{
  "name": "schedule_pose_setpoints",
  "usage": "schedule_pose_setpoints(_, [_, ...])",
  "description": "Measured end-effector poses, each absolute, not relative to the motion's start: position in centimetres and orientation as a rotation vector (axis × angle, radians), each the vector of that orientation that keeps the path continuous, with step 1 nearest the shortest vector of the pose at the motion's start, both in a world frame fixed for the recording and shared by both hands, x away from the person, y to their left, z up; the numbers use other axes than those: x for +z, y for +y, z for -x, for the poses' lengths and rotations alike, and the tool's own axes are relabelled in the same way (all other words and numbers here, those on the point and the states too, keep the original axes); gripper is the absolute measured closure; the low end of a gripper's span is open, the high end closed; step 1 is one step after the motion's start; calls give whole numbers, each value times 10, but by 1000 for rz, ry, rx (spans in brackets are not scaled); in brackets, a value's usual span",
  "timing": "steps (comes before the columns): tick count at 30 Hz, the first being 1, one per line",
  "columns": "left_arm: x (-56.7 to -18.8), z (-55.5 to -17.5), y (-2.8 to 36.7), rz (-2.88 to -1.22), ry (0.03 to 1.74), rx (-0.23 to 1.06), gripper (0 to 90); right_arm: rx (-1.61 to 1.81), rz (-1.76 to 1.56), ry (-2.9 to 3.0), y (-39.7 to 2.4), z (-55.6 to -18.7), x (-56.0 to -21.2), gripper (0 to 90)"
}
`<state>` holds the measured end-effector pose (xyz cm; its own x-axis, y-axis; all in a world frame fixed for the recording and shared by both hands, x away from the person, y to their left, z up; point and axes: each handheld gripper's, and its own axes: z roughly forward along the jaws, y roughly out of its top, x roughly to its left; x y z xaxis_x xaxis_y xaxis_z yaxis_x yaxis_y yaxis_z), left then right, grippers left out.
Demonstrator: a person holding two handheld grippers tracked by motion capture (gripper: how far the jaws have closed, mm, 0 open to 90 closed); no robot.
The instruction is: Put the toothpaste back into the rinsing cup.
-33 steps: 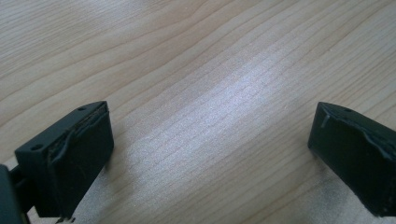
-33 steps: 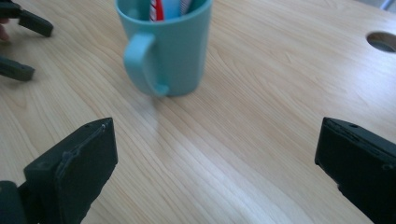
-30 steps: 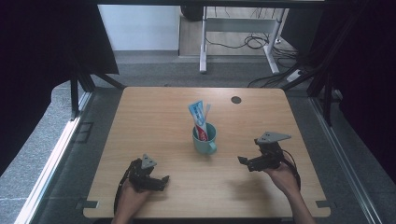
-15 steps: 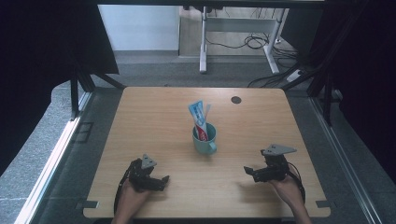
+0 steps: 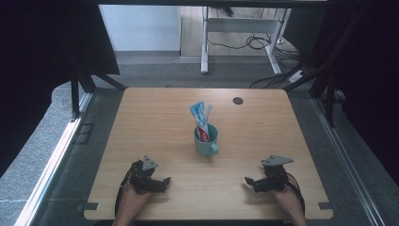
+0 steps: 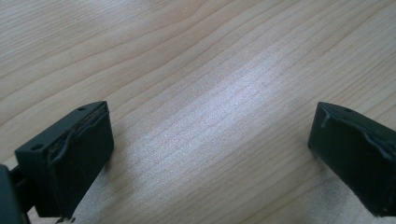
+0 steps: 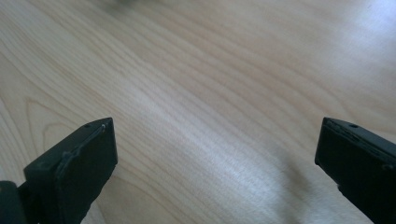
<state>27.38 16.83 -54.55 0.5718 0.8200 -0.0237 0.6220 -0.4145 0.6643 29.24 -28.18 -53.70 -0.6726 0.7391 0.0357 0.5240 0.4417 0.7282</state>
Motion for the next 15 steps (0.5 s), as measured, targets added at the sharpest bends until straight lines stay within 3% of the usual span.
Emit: schedule_pose_setpoints(15, [-546, -273, 168, -2170, 1150, 407, 2, 995, -1073, 2424, -278, -291, -543, 1])
